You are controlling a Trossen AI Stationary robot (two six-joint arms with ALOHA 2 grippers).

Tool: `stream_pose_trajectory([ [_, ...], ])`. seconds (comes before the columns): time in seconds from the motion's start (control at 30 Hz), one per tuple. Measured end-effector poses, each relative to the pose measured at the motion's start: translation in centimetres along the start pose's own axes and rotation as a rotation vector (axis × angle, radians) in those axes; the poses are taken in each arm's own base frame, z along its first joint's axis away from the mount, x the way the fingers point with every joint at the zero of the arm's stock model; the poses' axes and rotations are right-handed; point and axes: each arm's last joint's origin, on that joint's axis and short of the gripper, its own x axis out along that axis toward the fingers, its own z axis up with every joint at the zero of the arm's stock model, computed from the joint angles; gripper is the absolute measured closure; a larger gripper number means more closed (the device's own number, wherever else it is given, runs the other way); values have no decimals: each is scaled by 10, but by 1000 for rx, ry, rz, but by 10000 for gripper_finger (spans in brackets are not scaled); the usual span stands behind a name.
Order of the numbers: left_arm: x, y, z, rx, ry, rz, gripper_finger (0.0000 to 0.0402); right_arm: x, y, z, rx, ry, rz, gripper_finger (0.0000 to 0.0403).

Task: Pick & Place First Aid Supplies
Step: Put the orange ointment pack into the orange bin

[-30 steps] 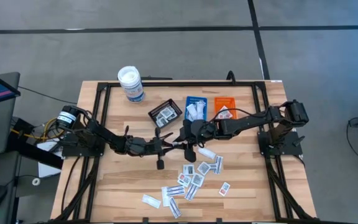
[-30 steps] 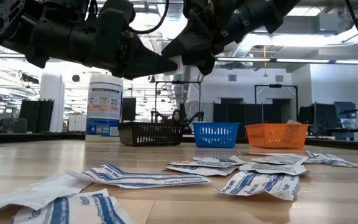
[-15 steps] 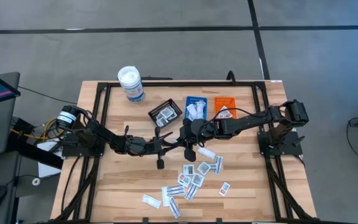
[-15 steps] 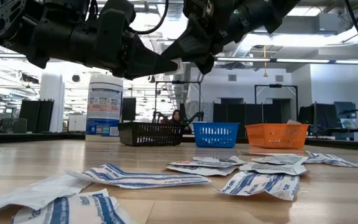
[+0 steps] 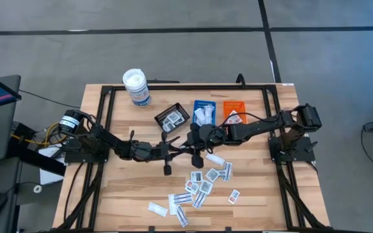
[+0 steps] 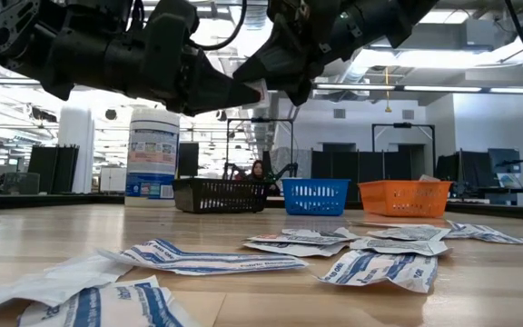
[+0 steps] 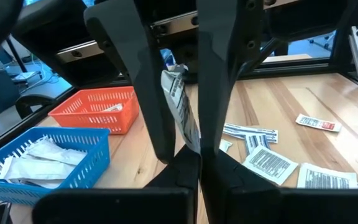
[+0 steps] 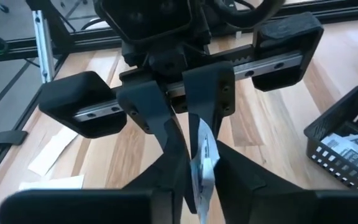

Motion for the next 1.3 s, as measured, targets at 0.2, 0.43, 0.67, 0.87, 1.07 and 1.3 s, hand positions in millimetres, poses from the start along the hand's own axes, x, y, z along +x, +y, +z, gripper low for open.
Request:
stream_pose_trajectory([
  [0.2, 0, 0, 0, 2, 4, -1, 395, 0, -1, 0, 1, 3, -6, 325],
  [0.43, 0, 0, -1, 3, 8, -1, 393, -5, -1, 0, 3, 34, -11, 337],
  [0.67, 0, 0, -1, 5, 13, -2, 395, -17, -2, 10, 5, -3, -15, 338],
  [0.87, 0, 0, -1, 5, 13, -2, 395, -19, -4, 8, 9, 29, -25, 356],
  [1.07, 0, 0, -2, 8, 20, -4, 393, -20, -4, 5, 9, 58, -28, 397],
  [1.3, 0, 0, 2, -4, -9, 4, 395, -38, -2, 15, 8, 39, -23, 393],
])
